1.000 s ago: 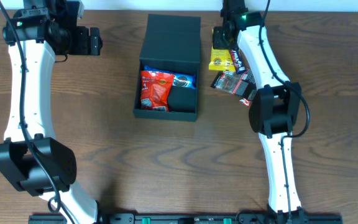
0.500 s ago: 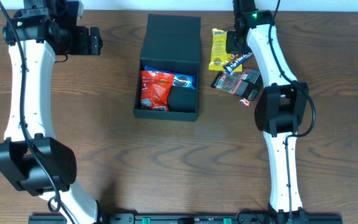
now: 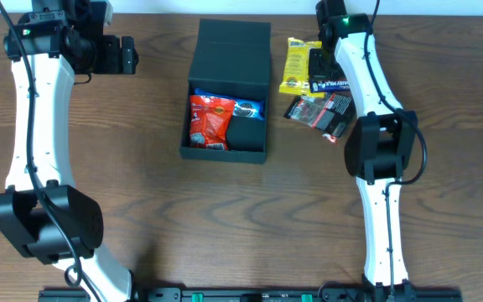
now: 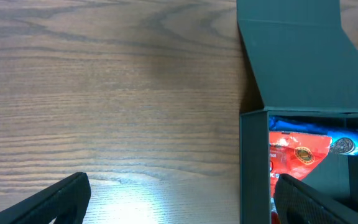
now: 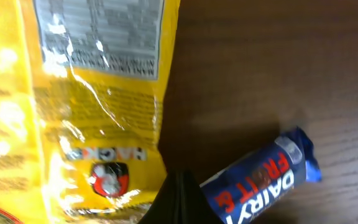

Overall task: Pack container
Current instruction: 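Grasp the yellow snack bag with the right gripper, pulling it free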

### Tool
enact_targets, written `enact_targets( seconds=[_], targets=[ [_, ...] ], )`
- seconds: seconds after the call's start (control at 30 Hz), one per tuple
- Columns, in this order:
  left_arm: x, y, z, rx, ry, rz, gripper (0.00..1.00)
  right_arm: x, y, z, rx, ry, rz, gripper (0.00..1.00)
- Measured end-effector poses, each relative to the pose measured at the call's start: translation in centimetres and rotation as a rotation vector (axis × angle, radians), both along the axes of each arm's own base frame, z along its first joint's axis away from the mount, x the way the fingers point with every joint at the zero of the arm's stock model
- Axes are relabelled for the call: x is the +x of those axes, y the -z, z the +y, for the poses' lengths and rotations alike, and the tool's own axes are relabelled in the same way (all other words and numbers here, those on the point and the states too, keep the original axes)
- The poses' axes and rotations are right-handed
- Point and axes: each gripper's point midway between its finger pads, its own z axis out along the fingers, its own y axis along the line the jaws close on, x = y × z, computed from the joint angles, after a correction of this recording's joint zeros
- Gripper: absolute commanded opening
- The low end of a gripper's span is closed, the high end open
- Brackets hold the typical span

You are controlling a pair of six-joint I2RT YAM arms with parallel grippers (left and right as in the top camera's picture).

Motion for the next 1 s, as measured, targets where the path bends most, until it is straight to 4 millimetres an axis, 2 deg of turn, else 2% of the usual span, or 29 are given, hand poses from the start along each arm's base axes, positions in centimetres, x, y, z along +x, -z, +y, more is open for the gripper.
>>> enact_targets(
  seconds=[0.17,0.33,0.37,0.47,0.53,0.67,0.83,0.93,1.0],
  targets=[
    [0.0,0.0,0.0,0.000,0.000,0.000,0.95,-1.4,0.2,-0.2,-0.008,0.001,0.058,0.01],
    [0.0,0.0,0.0,0.000,0.000,-0.001,0.95,-2.0,0.3,-0.3,-0.011,0.001,0.081,0.02],
    [0.0,0.0,0.0,0.000,0.000,-0.002,0.95,-2.0,0.3,-0.3,-0.011,0.001,0.082,0.07],
    [0.1,-0.1,0.0,0.001,0.000,-0.007,0.95,-1.4,0.3,0.1,0.016,0.013,0.058,0.35],
    [0.2,-0.1,0.0,0.001,0.000,-0.009,0.96,-0.8,0.2,0.4,0.047,0.024,0.033,0.47],
    [0.2,-0.1,0.0,0.001,0.000,-0.008,0.95,0.6,0.1,0.8,0.167,0.049,-0.009,0.56],
    [0.2,-0.1,0.0,0.001,0.000,-0.008,0.95,2.6,-0.8,-0.5,0.364,0.098,-0.073,0.66],
    [0.2,-0.1,0.0,0.001,0.000,-0.010,0.95,4.0,-1.6,-0.8,0.449,0.106,-0.127,0.84],
    [0.3,-0.2,0.0,0.002,0.000,-0.014,0.95,5.1,-2.3,-0.1,0.491,0.084,-0.175,0.93]
  ],
)
